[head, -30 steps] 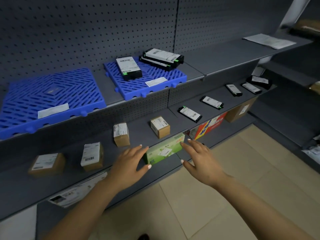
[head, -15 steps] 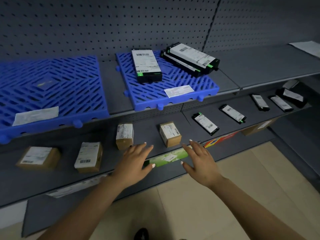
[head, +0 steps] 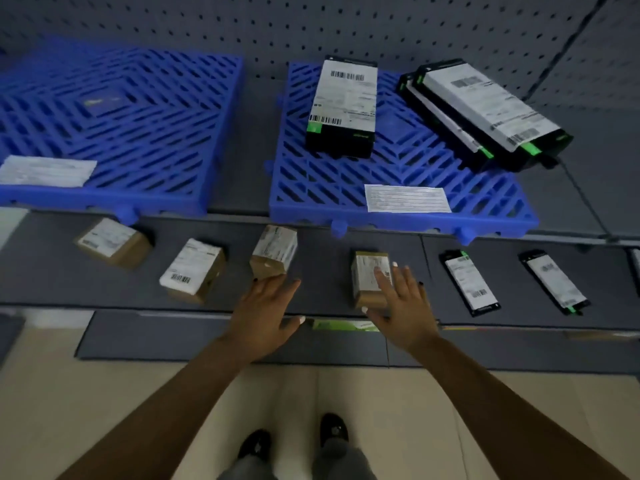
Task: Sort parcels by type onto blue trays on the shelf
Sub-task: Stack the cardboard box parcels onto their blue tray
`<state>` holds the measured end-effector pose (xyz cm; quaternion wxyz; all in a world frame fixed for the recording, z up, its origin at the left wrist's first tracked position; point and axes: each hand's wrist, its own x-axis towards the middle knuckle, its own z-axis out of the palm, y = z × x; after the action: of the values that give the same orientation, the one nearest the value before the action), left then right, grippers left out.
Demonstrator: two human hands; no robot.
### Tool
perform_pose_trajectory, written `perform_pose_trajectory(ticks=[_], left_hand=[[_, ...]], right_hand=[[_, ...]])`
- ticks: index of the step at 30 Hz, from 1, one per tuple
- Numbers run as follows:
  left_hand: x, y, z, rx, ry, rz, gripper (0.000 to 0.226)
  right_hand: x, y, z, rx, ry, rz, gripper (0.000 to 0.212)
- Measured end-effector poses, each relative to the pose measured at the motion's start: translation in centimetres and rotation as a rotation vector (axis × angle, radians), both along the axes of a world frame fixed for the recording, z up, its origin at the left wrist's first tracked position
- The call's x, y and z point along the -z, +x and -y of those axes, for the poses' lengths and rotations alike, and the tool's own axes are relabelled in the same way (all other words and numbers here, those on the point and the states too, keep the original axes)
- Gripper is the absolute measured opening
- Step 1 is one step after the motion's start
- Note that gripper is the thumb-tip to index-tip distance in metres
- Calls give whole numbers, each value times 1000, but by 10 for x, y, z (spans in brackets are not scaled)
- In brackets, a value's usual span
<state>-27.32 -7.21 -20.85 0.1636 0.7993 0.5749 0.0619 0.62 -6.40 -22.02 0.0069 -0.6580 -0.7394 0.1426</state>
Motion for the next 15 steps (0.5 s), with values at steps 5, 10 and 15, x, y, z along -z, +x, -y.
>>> perform_pose_trajectory(ticks=[5, 10, 15], left_hand=[[36, 8, 9, -97, -32, 53, 68], [69, 6, 20, -157, -10, 20, 70], [99, -2, 2, -165, 11, -4, 71]], right_hand=[[40, 9, -35, -46, -124, 80, 96], [79, 6, -61, -75, -224, 166, 96], [113, 6, -81, -84, -255, 221, 97]])
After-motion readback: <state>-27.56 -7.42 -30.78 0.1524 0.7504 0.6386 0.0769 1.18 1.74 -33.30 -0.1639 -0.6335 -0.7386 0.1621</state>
